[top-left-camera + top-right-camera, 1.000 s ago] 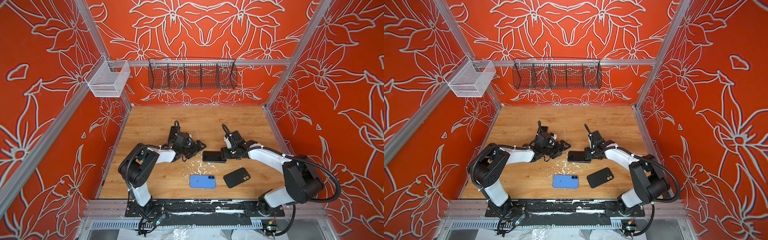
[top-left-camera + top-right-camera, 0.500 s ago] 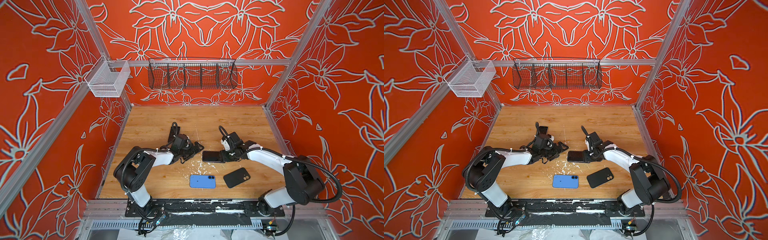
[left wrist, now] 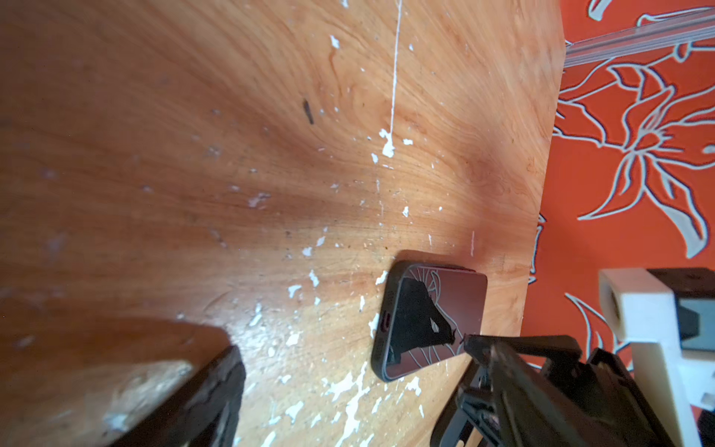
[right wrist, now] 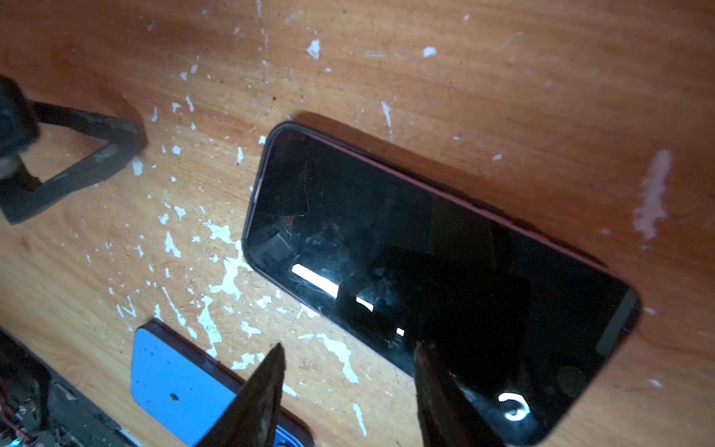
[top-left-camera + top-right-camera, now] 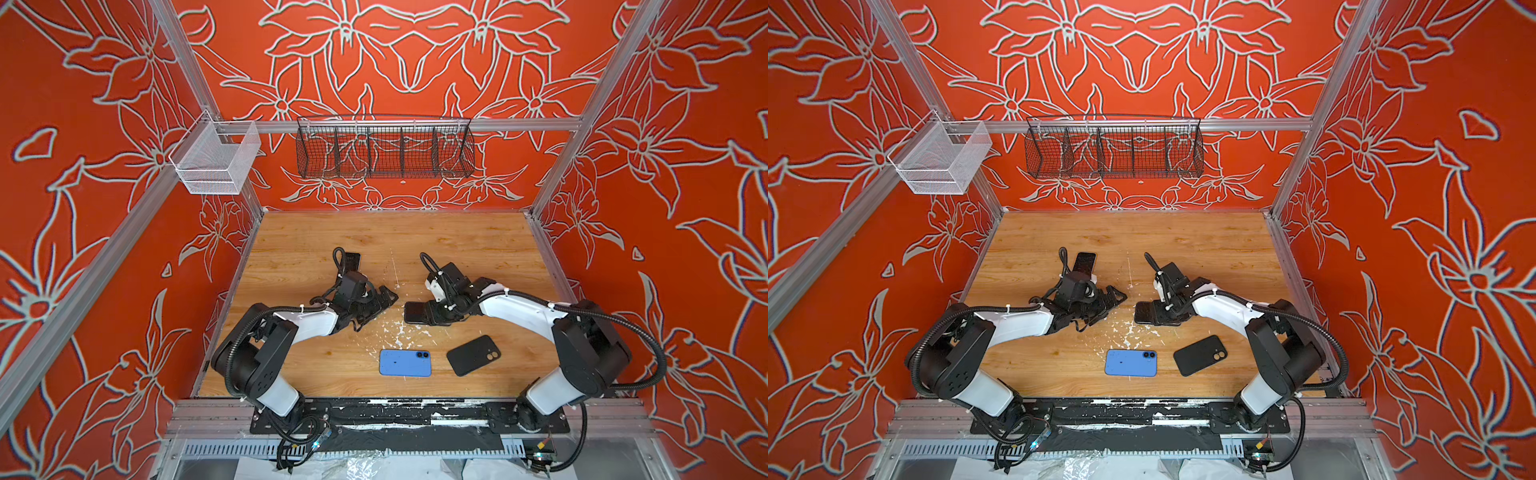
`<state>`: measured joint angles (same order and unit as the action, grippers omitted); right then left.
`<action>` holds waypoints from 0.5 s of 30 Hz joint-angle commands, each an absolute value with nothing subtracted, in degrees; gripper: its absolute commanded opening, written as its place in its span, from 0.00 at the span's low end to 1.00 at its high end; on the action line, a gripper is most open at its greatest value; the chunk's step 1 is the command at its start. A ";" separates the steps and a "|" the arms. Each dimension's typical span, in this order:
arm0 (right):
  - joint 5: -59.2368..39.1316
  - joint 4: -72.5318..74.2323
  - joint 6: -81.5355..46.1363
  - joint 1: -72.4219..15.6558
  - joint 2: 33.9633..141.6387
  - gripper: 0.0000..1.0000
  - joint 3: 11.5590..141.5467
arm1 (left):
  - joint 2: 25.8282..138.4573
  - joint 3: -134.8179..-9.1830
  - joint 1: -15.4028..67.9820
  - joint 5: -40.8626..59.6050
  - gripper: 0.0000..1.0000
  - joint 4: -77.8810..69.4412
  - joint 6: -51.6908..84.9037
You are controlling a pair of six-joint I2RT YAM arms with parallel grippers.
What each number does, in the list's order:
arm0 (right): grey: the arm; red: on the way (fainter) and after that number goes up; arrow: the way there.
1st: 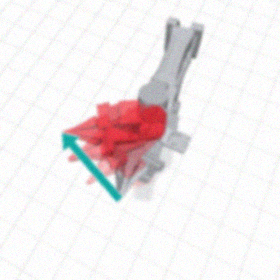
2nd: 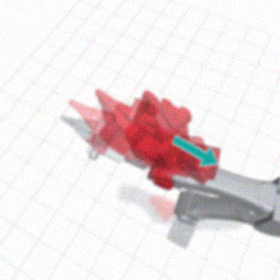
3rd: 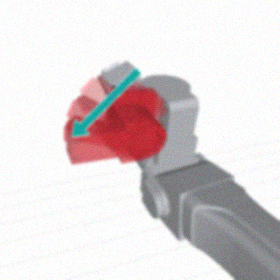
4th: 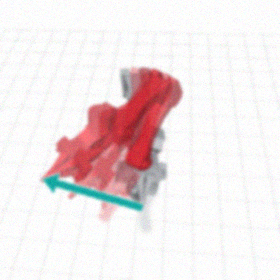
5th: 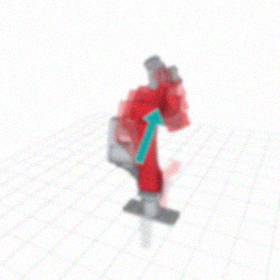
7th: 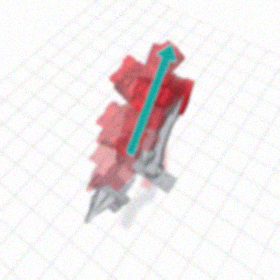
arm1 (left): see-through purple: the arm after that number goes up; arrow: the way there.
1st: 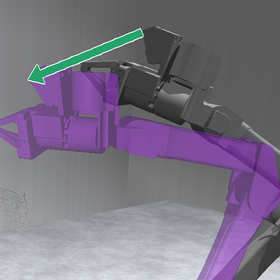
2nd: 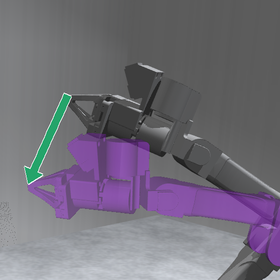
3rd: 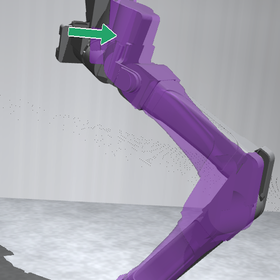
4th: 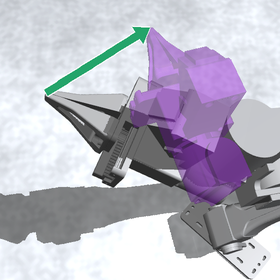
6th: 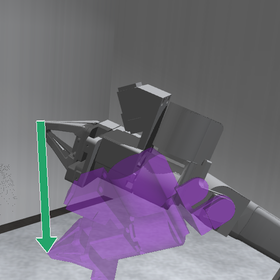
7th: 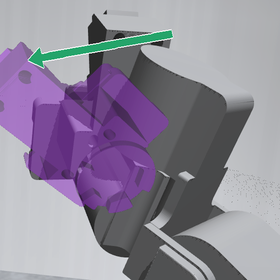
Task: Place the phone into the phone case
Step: 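Reposition the right gripper over the pink-cased phone while the left gripper hovers nearby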
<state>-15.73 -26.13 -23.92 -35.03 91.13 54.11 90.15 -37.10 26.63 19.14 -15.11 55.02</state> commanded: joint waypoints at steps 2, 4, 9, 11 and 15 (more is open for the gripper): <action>-18.97 -24.54 -26.31 -36.22 93.78 0.54 55.90 | 88.72 -36.39 25.76 18.81 0.97 -14.82 54.58; -19.29 -23.68 -26.95 -36.25 94.75 0.54 55.55 | 88.35 -36.26 25.59 18.85 0.97 -14.75 54.58; -19.11 -21.39 -28.76 -36.25 97.61 0.54 53.57 | 87.55 -35.88 25.07 18.72 0.97 -14.42 54.32; -18.96 -19.85 -29.87 -36.21 98.88 0.54 52.43 | 87.36 -35.86 24.96 18.90 0.97 -14.31 54.23; -18.90 -19.15 -30.94 -36.17 100.06 0.53 52.10 | 87.22 -36.25 24.96 19.62 0.97 -14.19 53.90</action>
<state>-20.58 -15.99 -28.82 -36.01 96.75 54.63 88.42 -36.18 25.21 19.25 -15.00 54.87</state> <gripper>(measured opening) 0.530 0.971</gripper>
